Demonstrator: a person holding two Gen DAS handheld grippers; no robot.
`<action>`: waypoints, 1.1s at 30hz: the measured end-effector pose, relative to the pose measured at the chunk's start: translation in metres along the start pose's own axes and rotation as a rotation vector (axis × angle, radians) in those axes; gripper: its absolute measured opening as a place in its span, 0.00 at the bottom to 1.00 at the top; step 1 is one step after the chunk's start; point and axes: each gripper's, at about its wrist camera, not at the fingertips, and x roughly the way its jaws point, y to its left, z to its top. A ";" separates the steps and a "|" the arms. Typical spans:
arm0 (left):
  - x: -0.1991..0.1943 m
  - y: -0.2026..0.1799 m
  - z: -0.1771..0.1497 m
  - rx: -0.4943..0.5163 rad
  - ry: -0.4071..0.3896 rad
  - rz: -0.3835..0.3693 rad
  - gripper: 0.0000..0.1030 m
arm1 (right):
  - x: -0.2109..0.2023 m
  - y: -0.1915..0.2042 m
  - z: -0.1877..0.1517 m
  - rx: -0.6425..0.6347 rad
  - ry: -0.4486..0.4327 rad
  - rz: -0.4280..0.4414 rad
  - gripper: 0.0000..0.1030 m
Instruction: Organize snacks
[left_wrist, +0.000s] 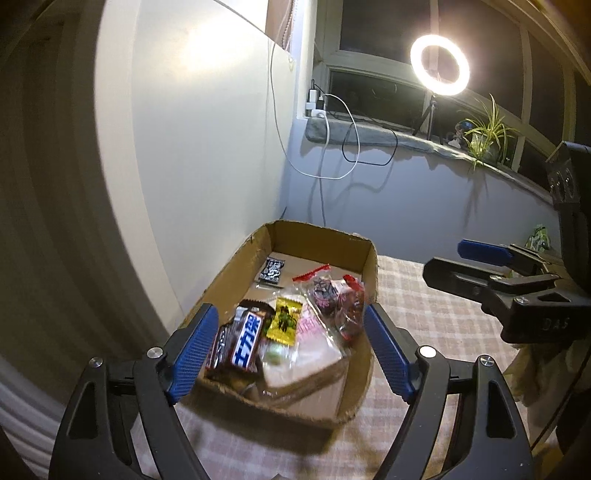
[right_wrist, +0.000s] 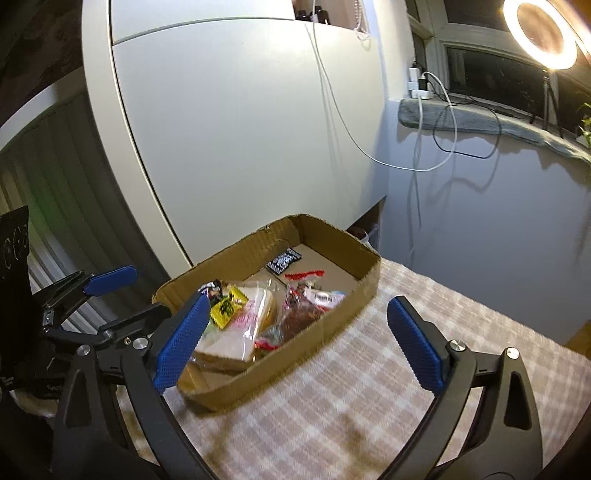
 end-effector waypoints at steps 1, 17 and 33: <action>-0.002 -0.001 0.000 0.001 -0.002 0.004 0.79 | -0.003 0.001 -0.003 -0.001 0.000 -0.008 0.96; -0.022 -0.012 -0.001 -0.006 -0.039 0.034 0.79 | -0.033 0.003 -0.023 -0.015 -0.022 -0.075 0.96; -0.026 -0.013 -0.001 -0.005 -0.045 0.035 0.79 | -0.037 0.004 -0.023 -0.012 -0.026 -0.078 0.96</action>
